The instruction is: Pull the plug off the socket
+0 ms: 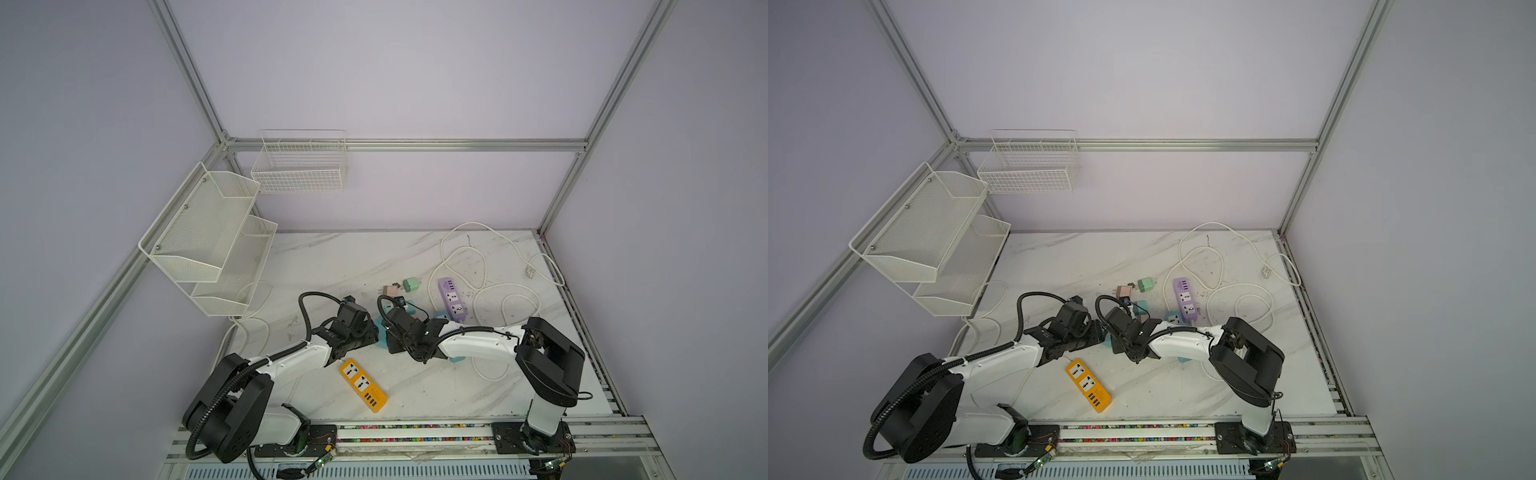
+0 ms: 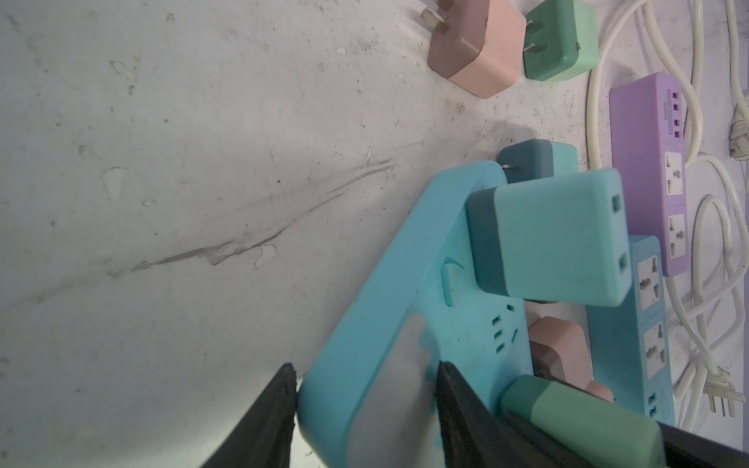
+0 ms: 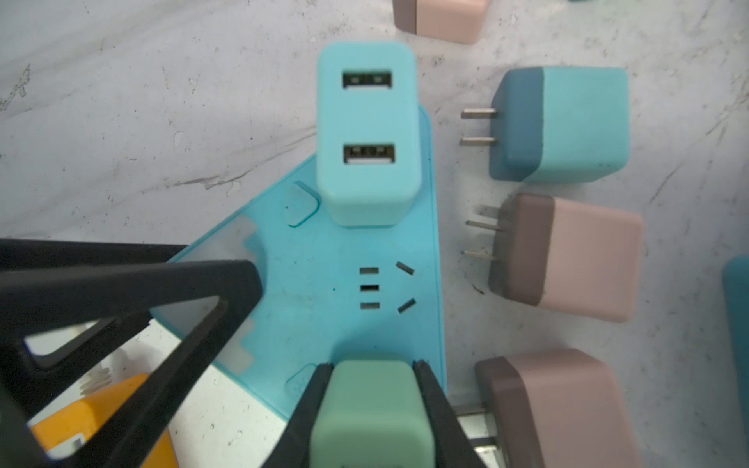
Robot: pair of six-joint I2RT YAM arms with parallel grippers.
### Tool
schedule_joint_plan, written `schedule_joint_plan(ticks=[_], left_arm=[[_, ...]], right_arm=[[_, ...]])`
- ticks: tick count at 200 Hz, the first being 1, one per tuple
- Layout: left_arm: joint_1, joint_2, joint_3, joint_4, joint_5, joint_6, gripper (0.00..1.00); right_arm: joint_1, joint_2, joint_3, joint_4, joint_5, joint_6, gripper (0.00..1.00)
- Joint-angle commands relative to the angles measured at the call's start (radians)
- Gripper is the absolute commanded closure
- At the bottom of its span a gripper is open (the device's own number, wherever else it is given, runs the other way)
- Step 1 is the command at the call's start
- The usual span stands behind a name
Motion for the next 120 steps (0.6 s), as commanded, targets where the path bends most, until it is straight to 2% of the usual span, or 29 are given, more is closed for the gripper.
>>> schedule_joint_plan(ticks=[1,18,43,65,105,120], left_arm=[[-0.003,0.057,-0.082,-0.3,-0.059,0.01,0.47],[-0.003,0.062,-0.083,-0.298,-0.06,0.01,0.47],[-0.003,0.056,-0.085,-0.3,-0.063,0.005,0.47],[-0.003,0.054,-0.091,-0.298,-0.064,0.002,0.47],[-0.003,0.06,-0.088,-0.298,-0.064,0.004,0.48],[-0.003,0.064,-0.085,-0.298,-0.064,0.005,0.47]], right_arm=[[0.019,0.02,0.054,0.01,-0.017,0.008,0.79],[0.017,0.019,0.043,0.031,-0.053,0.005,0.79],[-0.045,-0.059,-0.034,0.072,-0.096,0.004,0.79],[-0.058,-0.103,-0.048,0.05,-0.021,0.013,0.8],[0.037,0.021,0.075,-0.017,0.027,0.011,0.81],[0.039,0.029,0.077,-0.018,0.011,0.016,0.81]])
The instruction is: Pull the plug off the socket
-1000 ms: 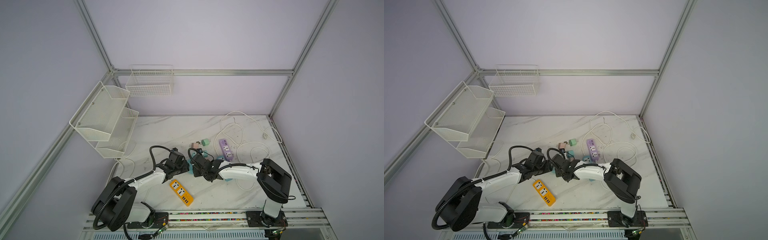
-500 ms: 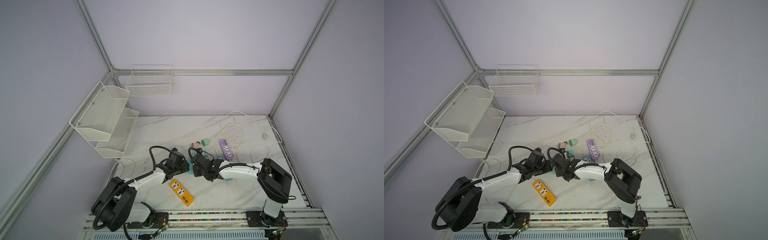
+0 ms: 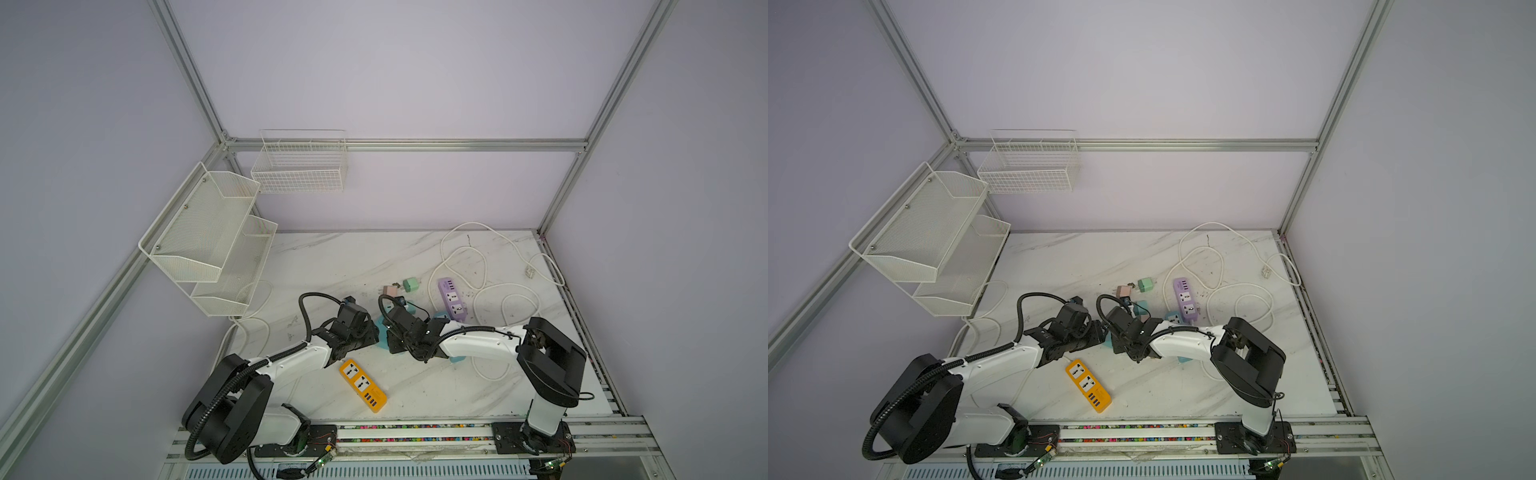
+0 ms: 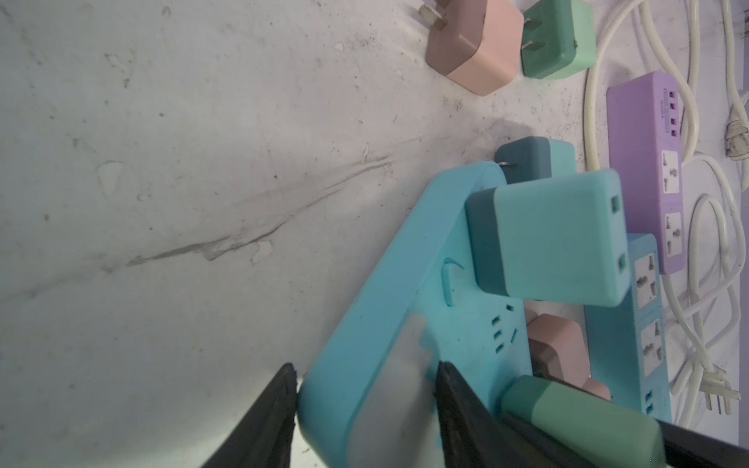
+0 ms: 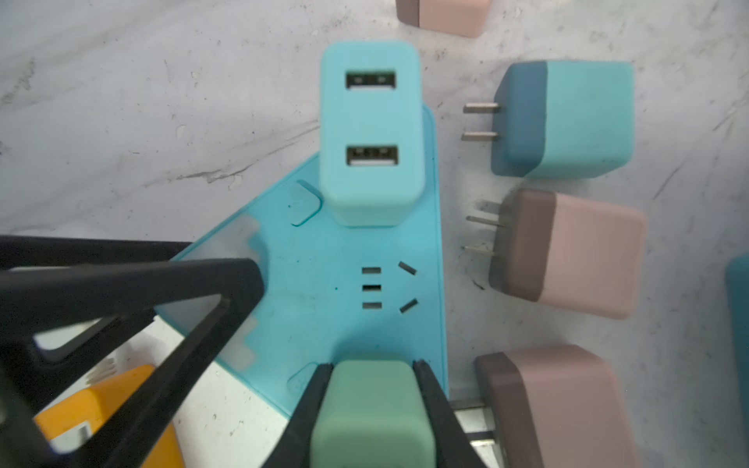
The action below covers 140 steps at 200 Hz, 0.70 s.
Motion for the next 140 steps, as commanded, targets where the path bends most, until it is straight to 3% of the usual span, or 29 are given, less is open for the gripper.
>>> schedule_joint_plan(ticks=[1,36,58,89,119,140], left_arm=[[0.002,0.068,-0.079,-0.303,-0.058,0.014,0.48],[0.002,0.074,-0.076,-0.303,-0.058,0.014,0.48],[0.002,0.073,-0.078,-0.303,-0.059,0.014,0.48],[0.0,0.079,-0.076,-0.303,-0.059,0.014,0.48],[-0.001,0.08,-0.076,-0.302,-0.059,0.014,0.48],[-0.005,0.083,-0.074,-0.302,-0.062,0.014,0.48]], right_arm=[[0.028,0.02,0.057,0.009,0.013,0.021,0.81],[-0.091,-0.099,-0.088,0.119,-0.082,0.026,0.81],[-0.076,-0.109,-0.075,0.11,-0.037,0.033,0.81],[0.025,0.017,0.063,0.003,0.031,0.032,0.82],[-0.041,-0.048,-0.029,0.08,-0.032,0.026,0.82],[-0.068,-0.101,-0.054,0.065,0.025,0.034,0.81]])
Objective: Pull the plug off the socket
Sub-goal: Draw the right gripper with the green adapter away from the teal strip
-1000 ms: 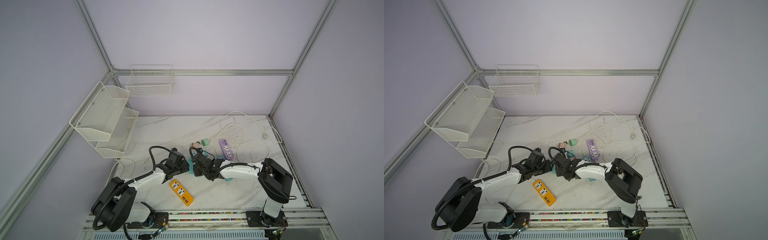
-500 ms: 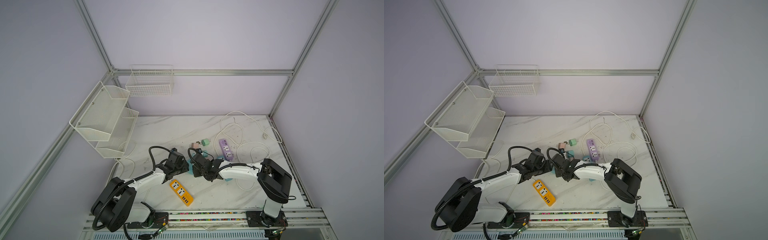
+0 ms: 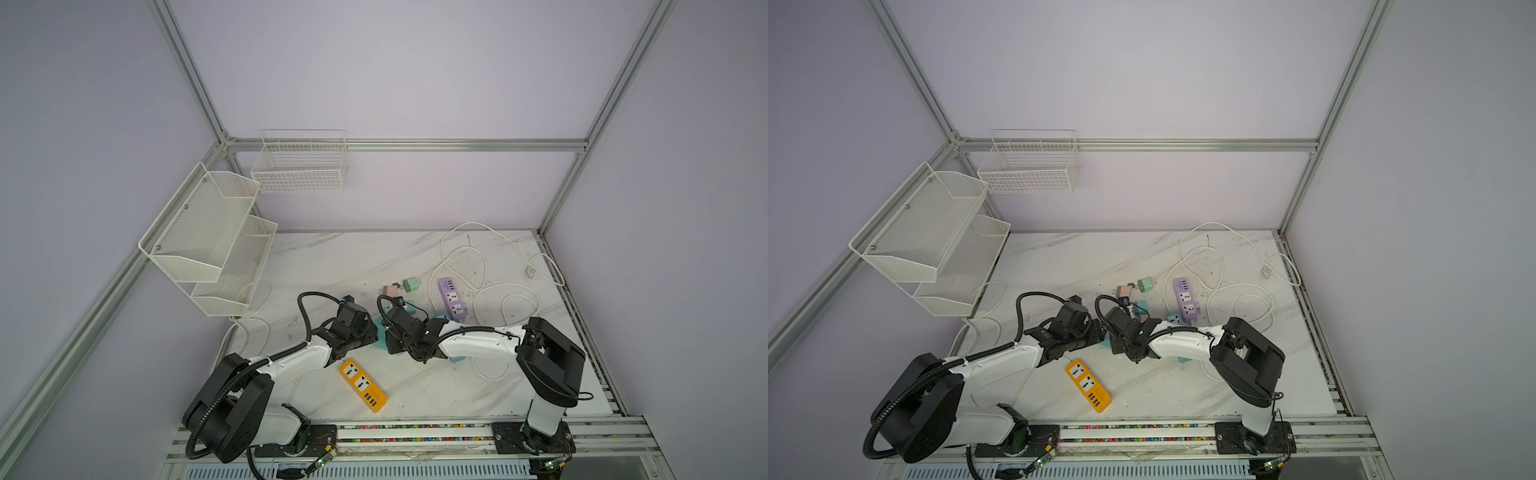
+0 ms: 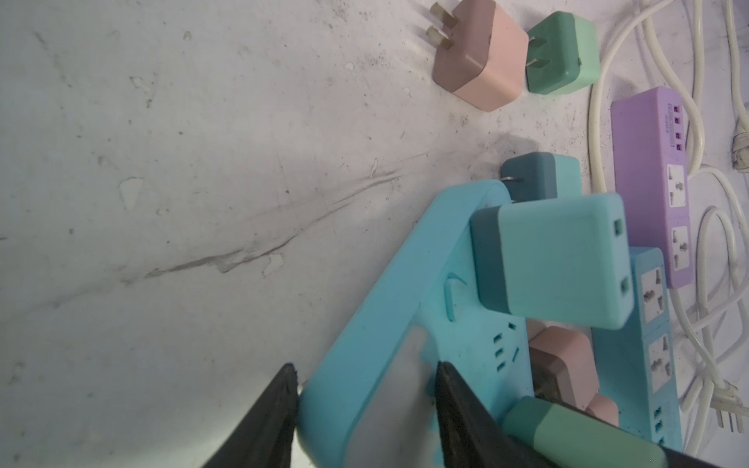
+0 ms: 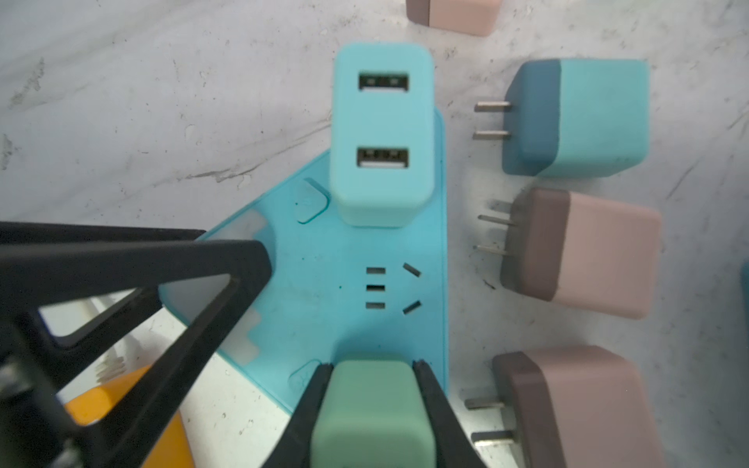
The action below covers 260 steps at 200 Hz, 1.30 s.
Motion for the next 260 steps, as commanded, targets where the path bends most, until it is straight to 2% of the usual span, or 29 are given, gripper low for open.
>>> schedule_joint_plan(ticks=[1,18,42,58,98,153,182,208,224,260], left_arm=[[-0.005,0.076,-0.075,-0.314,-0.048,0.015,0.48],[-0.006,0.079,-0.072,-0.316,-0.05,0.015,0.48],[-0.008,0.083,-0.069,-0.317,-0.049,0.019,0.48],[-0.009,0.09,-0.065,-0.32,-0.05,0.019,0.48],[-0.009,0.081,-0.065,-0.324,-0.051,0.019,0.49],[-0.009,0.049,0.026,-0.347,0.005,0.045,0.47],[-0.012,-0.045,0.108,-0.386,0.006,0.059,0.45],[-0.012,-0.091,0.179,-0.431,-0.011,0.07,0.44],[-0.015,-0.123,0.19,-0.438,-0.01,0.065,0.44],[-0.023,-0.197,0.173,-0.434,-0.025,0.03,0.43]], right_arm=[[-0.036,-0.079,-0.02,0.031,0.063,0.023,0.81],[-0.013,-0.06,0.006,0.039,0.056,0.005,0.81],[0.052,0.042,0.089,0.006,0.072,-0.005,0.81],[0.056,0.069,0.107,-0.002,0.047,0.005,0.82],[0.027,-0.126,0.019,-0.016,0.102,0.018,0.81],[-0.03,-0.366,-0.162,-0.002,0.004,0.043,0.81],[-0.04,-0.461,-0.24,-0.006,-0.062,0.076,0.8],[-0.075,-0.526,-0.334,0.013,-0.087,0.09,0.77],[-0.121,-0.542,-0.375,0.058,-0.14,0.091,0.77],[-0.232,-0.502,-0.382,0.185,-0.205,0.058,0.77]])
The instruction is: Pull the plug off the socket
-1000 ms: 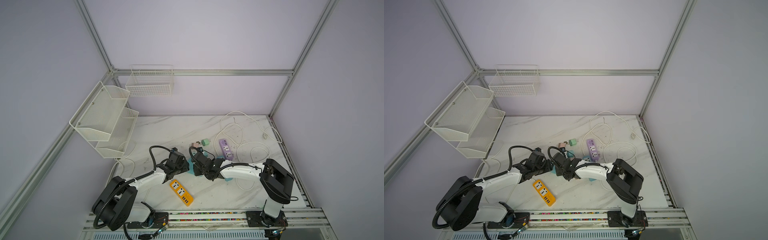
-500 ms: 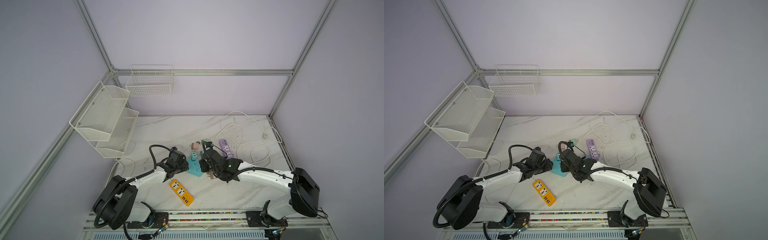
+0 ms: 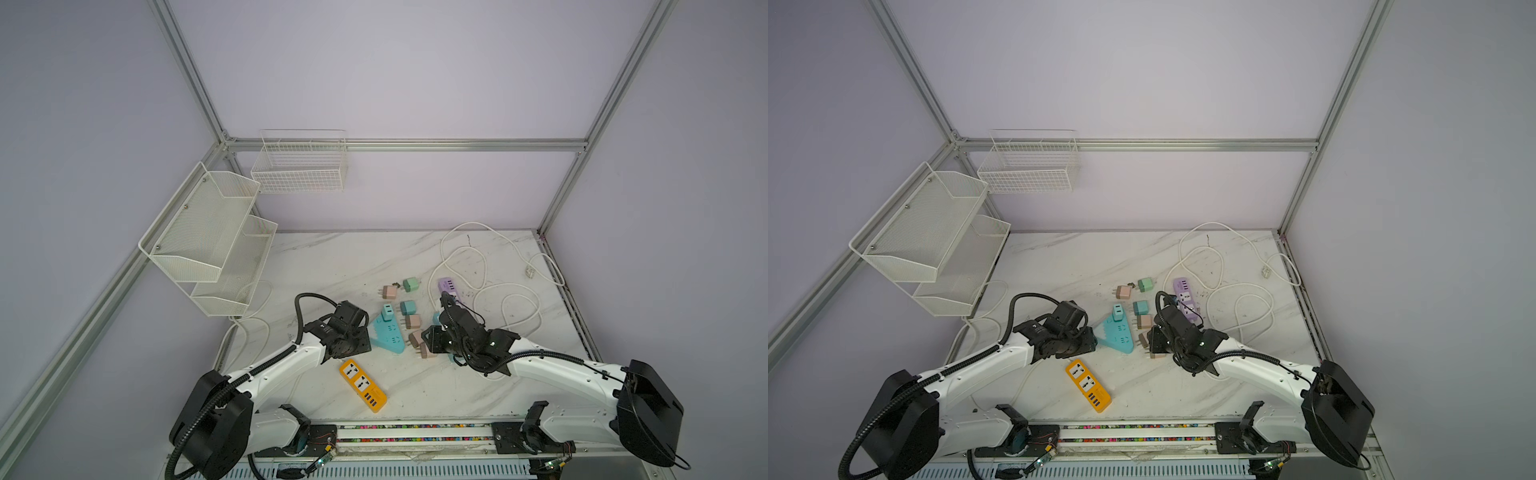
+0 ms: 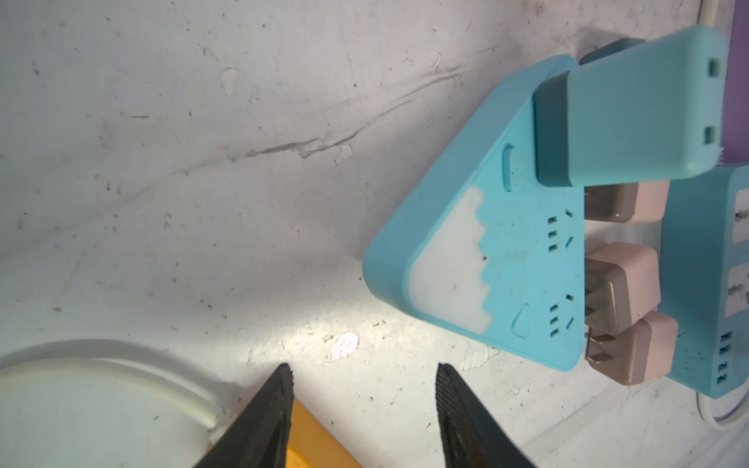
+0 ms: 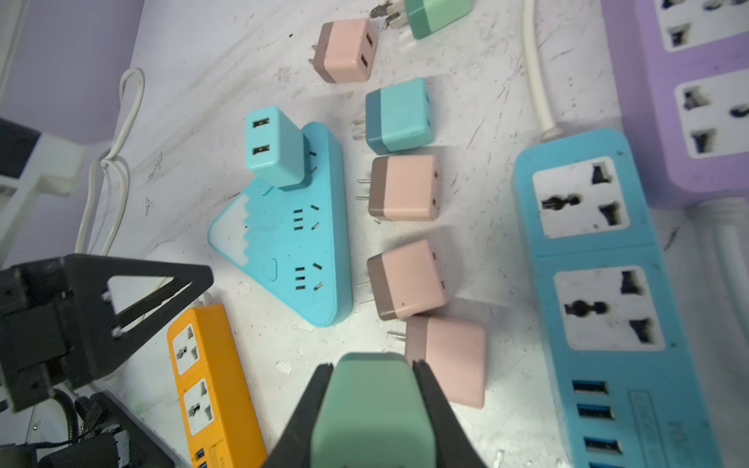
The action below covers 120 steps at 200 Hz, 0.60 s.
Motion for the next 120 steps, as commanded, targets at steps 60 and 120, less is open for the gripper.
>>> schedule_joint_plan(ticks=[60,120], left_arm=[[-0.044,-0.161,0.028,0.024,-0.022,-0.042,0.41],[-0.073,-0.158,0.013,0.093,-0.005,-0.061,0.41]], right_arm=[[-0.245,0.248,0.146,0.243,-0.197,-0.101,0.76],[-0.336,0.453,0.276,0.285,-0.261,-0.152,0.76]])
